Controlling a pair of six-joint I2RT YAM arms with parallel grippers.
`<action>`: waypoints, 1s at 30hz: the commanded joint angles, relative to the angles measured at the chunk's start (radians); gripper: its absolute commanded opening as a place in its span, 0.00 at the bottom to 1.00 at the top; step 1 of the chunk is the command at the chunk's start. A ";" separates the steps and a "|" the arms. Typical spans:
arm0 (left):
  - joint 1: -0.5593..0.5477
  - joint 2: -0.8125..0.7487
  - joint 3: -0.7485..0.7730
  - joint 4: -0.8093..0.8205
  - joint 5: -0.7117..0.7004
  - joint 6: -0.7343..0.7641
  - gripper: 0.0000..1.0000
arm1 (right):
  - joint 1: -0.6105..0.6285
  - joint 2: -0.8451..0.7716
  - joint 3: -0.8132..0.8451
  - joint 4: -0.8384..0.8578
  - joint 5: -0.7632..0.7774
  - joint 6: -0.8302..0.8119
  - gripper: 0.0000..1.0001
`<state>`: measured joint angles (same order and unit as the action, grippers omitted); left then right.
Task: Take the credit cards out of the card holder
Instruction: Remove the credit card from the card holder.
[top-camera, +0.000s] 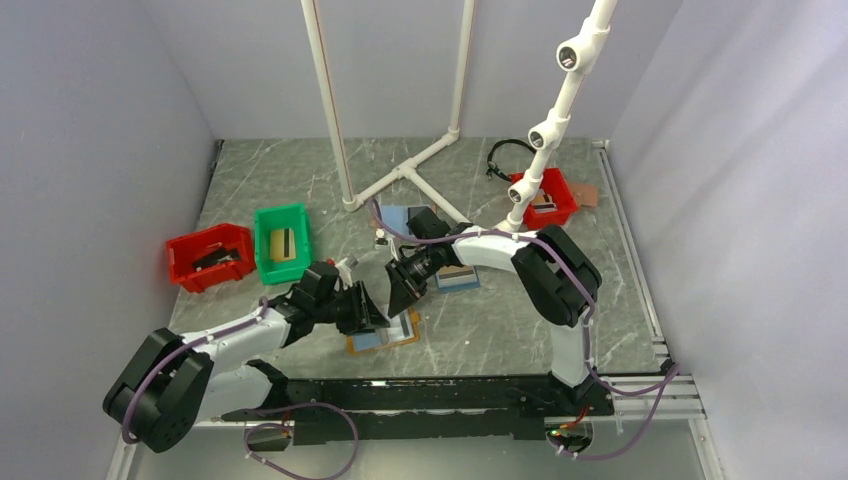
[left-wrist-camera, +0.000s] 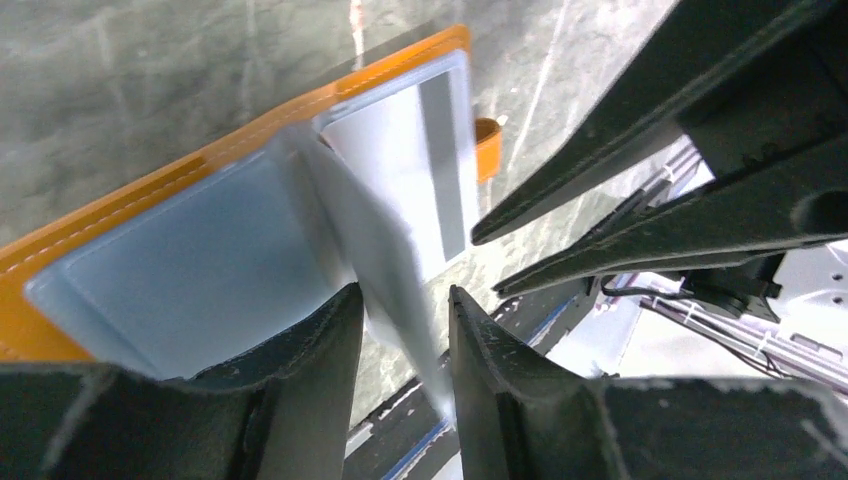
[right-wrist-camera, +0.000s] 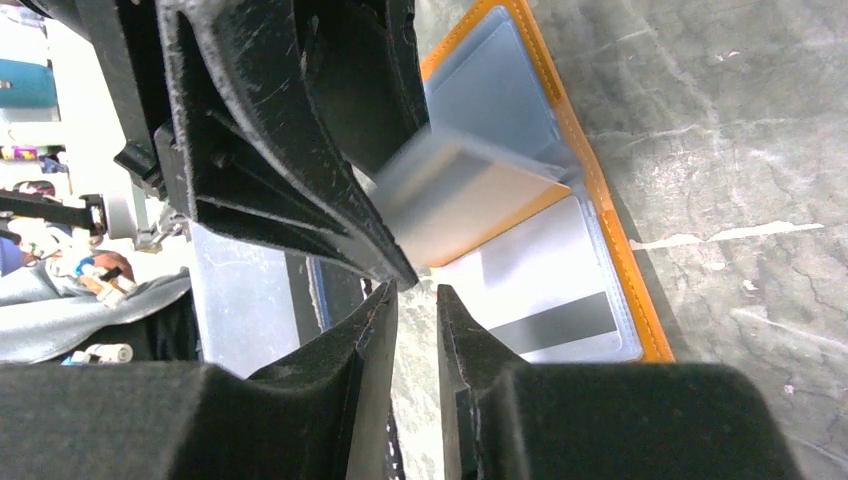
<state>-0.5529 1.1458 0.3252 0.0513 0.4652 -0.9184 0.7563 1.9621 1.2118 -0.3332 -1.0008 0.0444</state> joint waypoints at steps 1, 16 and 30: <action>0.005 -0.029 0.003 -0.087 -0.064 0.018 0.42 | 0.006 -0.021 0.036 -0.010 0.035 -0.021 0.24; 0.008 -0.185 0.011 -0.215 -0.122 -0.006 0.43 | 0.007 0.009 0.049 -0.050 0.101 -0.035 0.28; 0.008 -0.242 0.003 -0.269 -0.164 -0.031 0.09 | 0.009 0.017 0.051 -0.058 0.063 -0.035 0.28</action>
<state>-0.5488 0.9051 0.3096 -0.2180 0.3183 -0.9409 0.7593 1.9675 1.2278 -0.3820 -0.9047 0.0254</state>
